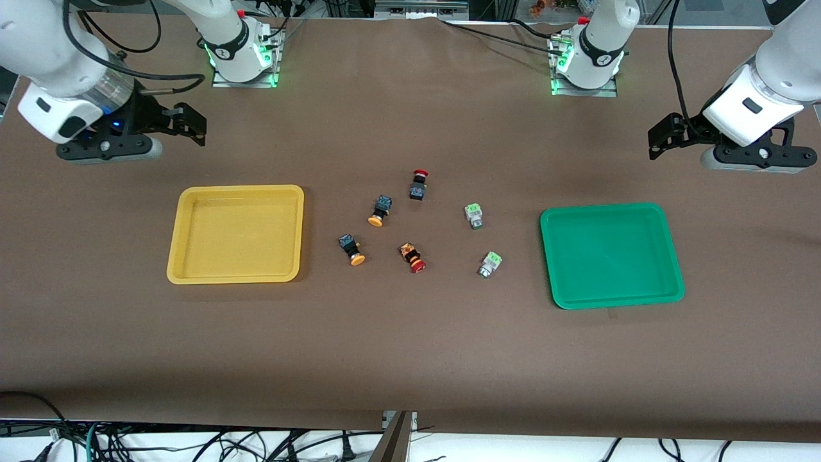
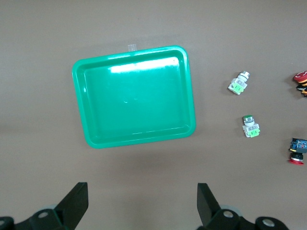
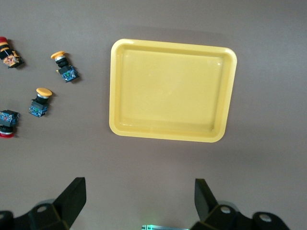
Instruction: Place green and yellow buttons in trays
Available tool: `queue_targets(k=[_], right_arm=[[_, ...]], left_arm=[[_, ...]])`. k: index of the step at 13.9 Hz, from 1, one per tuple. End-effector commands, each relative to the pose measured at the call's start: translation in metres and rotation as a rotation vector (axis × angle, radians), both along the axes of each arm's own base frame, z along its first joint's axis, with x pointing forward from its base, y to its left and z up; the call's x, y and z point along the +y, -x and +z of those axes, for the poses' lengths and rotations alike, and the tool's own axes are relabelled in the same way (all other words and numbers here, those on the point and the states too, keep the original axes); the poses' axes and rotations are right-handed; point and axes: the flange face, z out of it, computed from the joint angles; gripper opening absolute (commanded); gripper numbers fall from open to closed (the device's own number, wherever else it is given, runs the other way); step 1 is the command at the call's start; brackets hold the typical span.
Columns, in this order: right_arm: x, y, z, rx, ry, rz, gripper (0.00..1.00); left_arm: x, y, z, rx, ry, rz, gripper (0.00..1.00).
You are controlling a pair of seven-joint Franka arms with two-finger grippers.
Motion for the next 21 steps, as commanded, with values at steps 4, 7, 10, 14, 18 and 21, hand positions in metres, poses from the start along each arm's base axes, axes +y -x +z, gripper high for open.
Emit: queue_targets(k=[4,7,10,14,18,21], right_arm=[[0.068,-0.034,-0.107,0.07,-0.039,0.033,1.0],[0.122,-0.047,-0.182,0.05,-0.044,0.06,1.0],[0.156,-0.055,-0.255,0.001,-0.031,0.083,1.0],[0.188,-0.053,-0.34,-0.06,-0.089,0.054,1.0],[0.213,-0.039,-0.383,-0.099,-0.106,0.028,1.0],[0.212,-0.037,-0.389,-0.113,-0.104,0.024,0.85]], left_arm=[[-0.031,-0.002,-0.044,0.161,-0.018,-0.051,1.0],[-0.072,-0.017,-0.113,0.277,-0.033,-0.111,1.0],[-0.114,-0.052,-0.18,0.18,-0.009,-0.112,1.0],[-0.178,-0.085,-0.265,-0.013,0.054,0.012,1.0],[-0.224,-0.094,-0.347,-0.135,0.032,-0.156,1.0],[-0.251,-0.079,-0.385,-0.149,-0.04,-0.307,1.0]])
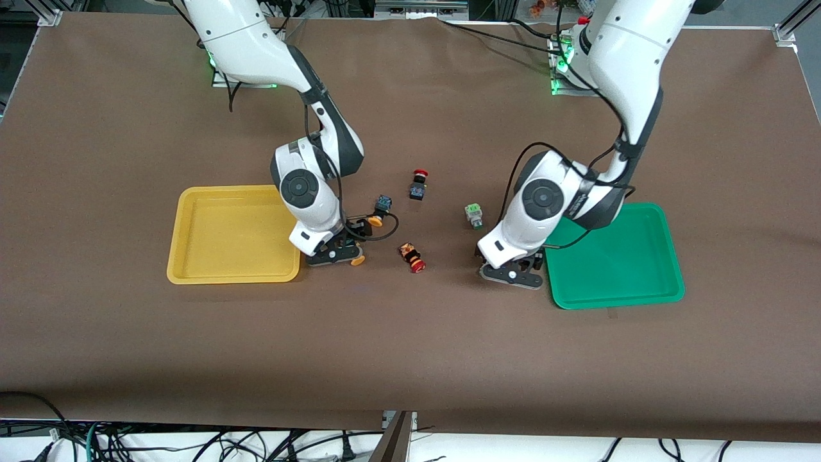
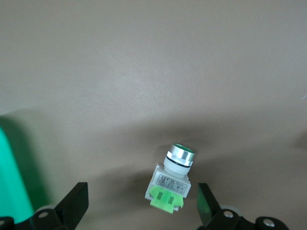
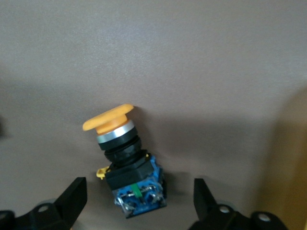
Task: Place green and yellow buttons in trays
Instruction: 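Grasp a yellow button with the right gripper while the left gripper grasps a green button, then carry the yellow button into the yellow tray while the left gripper carries green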
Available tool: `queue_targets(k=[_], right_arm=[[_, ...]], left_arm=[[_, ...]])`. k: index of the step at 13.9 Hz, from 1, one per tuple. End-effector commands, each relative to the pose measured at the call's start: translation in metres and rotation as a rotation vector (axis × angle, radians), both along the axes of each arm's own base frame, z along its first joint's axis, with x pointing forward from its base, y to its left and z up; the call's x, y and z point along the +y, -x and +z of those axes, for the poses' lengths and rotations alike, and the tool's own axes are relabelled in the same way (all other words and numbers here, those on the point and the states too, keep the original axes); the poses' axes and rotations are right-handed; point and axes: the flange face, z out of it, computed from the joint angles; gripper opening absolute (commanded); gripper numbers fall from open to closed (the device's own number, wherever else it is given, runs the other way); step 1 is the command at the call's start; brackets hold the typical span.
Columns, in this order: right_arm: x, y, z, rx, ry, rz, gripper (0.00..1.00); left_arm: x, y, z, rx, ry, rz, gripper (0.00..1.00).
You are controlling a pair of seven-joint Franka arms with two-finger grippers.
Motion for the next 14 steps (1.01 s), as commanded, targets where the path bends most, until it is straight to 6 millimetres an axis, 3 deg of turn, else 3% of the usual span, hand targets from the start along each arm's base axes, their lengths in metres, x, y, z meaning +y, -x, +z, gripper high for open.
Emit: queue_targets(k=[1,3,4,5,6,7,8,9,11,13,14], right_arm=[[-0.004,0.001,0.004,-0.006,-0.011,-0.017,0.66],[-0.006,-0.001,0.01,0.007,-0.01,-0.015,0.24],[-0.007,-0.001,0.013,0.019,-0.006,-0.015,0.07],[-0.01,-0.004,0.023,0.02,-0.008,-0.013,0.0],[-0.015,-0.006,0.032,0.028,-0.006,-0.014,0.0],[-0.026,-0.011,0.044,0.04,0.002,-0.023,0.0],[-0.039,-0.016,0.058,0.049,0.01,0.001,0.0],[-0.058,-0.021,0.066,0.071,0.029,0.039,0.0],[-0.111,-0.033,0.078,0.094,0.057,0.135,0.0],[-0.169,-0.03,0.073,0.107,0.08,0.191,0.0],[-0.195,-0.026,0.07,0.122,0.086,0.207,0.0]], left_arm=[[-0.021,0.001,-0.021,-0.046,-0.026,-0.105,1.0],[-0.023,0.006,-0.038,-0.041,-0.02,-0.109,1.0],[-0.022,0.008,-0.041,-0.034,-0.023,-0.111,1.0],[-0.021,0.008,-0.042,-0.031,-0.025,-0.11,0.96],[-0.02,0.007,-0.041,-0.031,-0.025,-0.097,0.44],[-0.02,0.008,-0.042,-0.028,-0.026,-0.096,0.1],[-0.019,0.007,-0.04,-0.028,-0.026,-0.093,0.05],[-0.016,0.005,-0.035,-0.03,-0.028,-0.094,0.06],[-0.01,0.002,-0.014,-0.015,-0.052,-0.082,0.0],[-0.001,-0.002,0.027,0.007,-0.091,-0.065,0.0],[0.014,-0.005,0.051,0.024,-0.12,-0.054,0.0]])
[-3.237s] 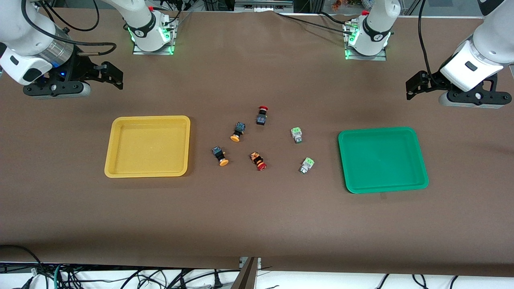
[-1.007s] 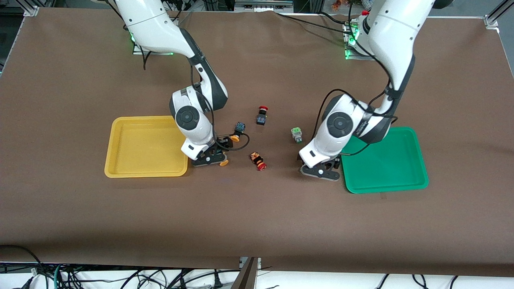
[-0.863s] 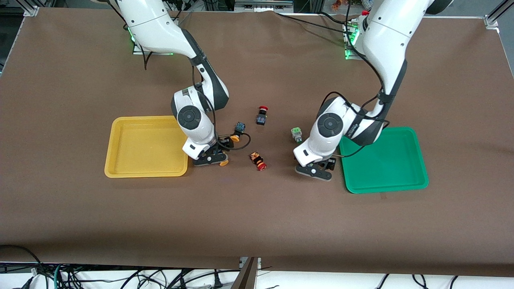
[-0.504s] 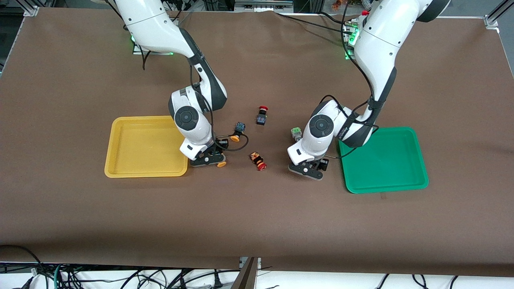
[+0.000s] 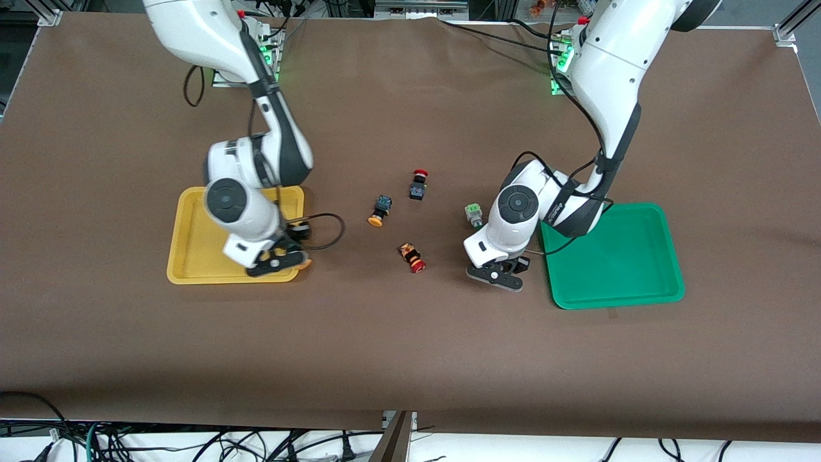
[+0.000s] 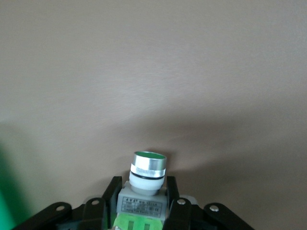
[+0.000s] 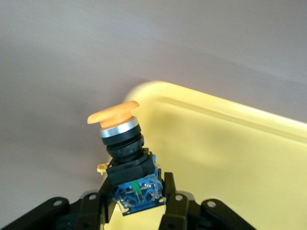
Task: Place green and yellow buttons in trays
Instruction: 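Carry the yellow button into the yellow tray while the left gripper carries green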
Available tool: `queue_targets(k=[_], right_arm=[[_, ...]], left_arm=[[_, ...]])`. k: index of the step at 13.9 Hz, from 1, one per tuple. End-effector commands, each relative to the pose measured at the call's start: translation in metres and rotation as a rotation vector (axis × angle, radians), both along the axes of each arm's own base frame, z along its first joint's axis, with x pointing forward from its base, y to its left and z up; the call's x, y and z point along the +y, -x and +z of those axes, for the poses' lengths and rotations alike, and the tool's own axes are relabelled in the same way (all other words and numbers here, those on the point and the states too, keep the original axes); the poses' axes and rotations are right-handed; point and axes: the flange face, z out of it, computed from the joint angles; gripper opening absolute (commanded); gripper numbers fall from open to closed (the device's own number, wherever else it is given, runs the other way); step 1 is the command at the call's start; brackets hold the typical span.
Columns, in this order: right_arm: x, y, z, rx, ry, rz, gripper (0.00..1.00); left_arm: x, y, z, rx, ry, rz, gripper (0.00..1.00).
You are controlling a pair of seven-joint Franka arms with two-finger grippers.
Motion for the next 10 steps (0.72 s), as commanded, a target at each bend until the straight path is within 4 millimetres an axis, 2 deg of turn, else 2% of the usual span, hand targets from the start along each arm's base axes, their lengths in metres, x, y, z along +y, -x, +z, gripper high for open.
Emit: queue_targets(k=[1,2,3,4,5,6,7,8,9,10], right_arm=[[-0.06,0.026,-0.009,0.058,-0.007,0.035,0.0],[-0.074,0.034,-0.015,0.076,-0.002,0.015,0.0],[-0.085,0.04,-0.021,0.089,0.006,0.002,0.08],[-0.094,0.042,-0.025,0.092,0.013,-0.013,0.23],[-0.104,0.042,-0.031,0.091,0.02,-0.028,0.61],[-0.12,0.04,-0.036,0.089,0.027,-0.054,0.87],[-0.122,0.039,-0.039,0.09,0.026,-0.066,0.94],[-0.121,0.038,-0.036,0.094,0.01,-0.082,0.97],[-0.116,0.035,-0.029,0.09,0.0,-0.088,0.97],[-0.107,0.032,-0.021,0.098,-0.01,-0.1,0.97]], left_arm=[[0.043,-0.006,0.067,0.051,-0.084,-0.028,0.0],[0.075,-0.013,0.075,0.093,-0.105,-0.066,0.0],[0.113,-0.022,0.075,0.134,-0.116,-0.104,0.0],[0.149,-0.029,0.069,0.177,-0.117,-0.17,0.0],[0.177,-0.032,0.054,0.227,-0.12,-0.271,0.0],[0.213,-0.037,0.026,0.269,-0.104,-0.289,0.06],[0.235,-0.039,0.009,0.278,-0.085,-0.275,0.11],[0.237,-0.038,-0.007,0.281,-0.076,-0.273,0.2],[0.233,-0.036,-0.016,0.283,-0.072,-0.28,0.47],[0.233,-0.037,-0.013,0.281,-0.073,-0.28,0.99]])
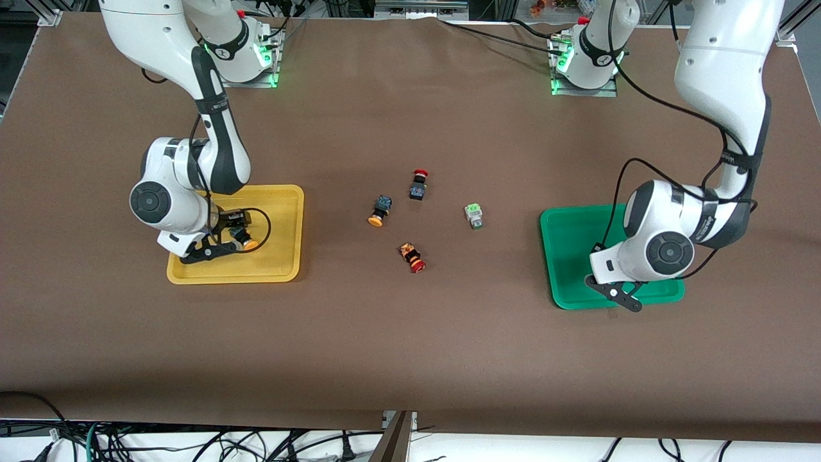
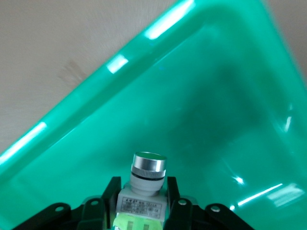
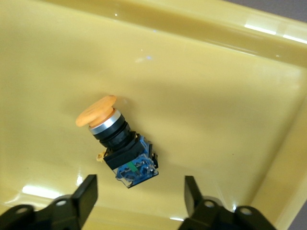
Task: Place green and yellow buttons in trays
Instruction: 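Carry the yellow button into the yellow tray while the left gripper carries green, then release the buttons in the trays and reach both grippers toward the remaining buttons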
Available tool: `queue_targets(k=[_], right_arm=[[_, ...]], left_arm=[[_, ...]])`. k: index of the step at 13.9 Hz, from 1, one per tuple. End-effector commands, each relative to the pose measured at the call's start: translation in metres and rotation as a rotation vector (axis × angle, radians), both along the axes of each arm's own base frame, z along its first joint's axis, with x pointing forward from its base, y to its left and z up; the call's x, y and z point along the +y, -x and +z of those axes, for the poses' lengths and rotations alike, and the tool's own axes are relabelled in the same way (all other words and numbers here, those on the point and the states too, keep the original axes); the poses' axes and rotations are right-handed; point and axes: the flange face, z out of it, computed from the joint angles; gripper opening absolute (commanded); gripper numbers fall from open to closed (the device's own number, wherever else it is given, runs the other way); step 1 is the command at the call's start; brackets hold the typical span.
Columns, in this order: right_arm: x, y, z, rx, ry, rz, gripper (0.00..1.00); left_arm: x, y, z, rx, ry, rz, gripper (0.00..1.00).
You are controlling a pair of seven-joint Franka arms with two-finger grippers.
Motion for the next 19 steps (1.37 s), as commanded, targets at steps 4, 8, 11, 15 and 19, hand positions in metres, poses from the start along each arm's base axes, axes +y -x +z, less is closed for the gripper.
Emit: queue_targets(k=[4,8,11,15,19], right_arm=[[0.09,-0.01,0.049,0.037,-0.063,-0.234,0.97],[0.192,0.024,0.042,0.07,-0.075,-0.492,0.97],[0.253,0.05,0.025,0.071,-0.096,-0.669,0.97],[0.293,0.069,-0.008,0.05,-0.148,-0.762,0.97],[0.326,0.091,-0.039,-0.03,-0.162,-0.773,0.93]], left_arm=[[-0.077,0.01,0.07,0.002,0.05,-0.053,1.0],[-0.186,0.051,0.083,0.064,0.144,0.249,1.0],[-0.264,0.096,0.065,0.061,0.045,0.555,1.0],[-0.303,0.153,0.003,-0.031,0.099,0.702,1.0],[-0.311,0.164,-0.02,-0.047,0.094,0.688,0.7]])
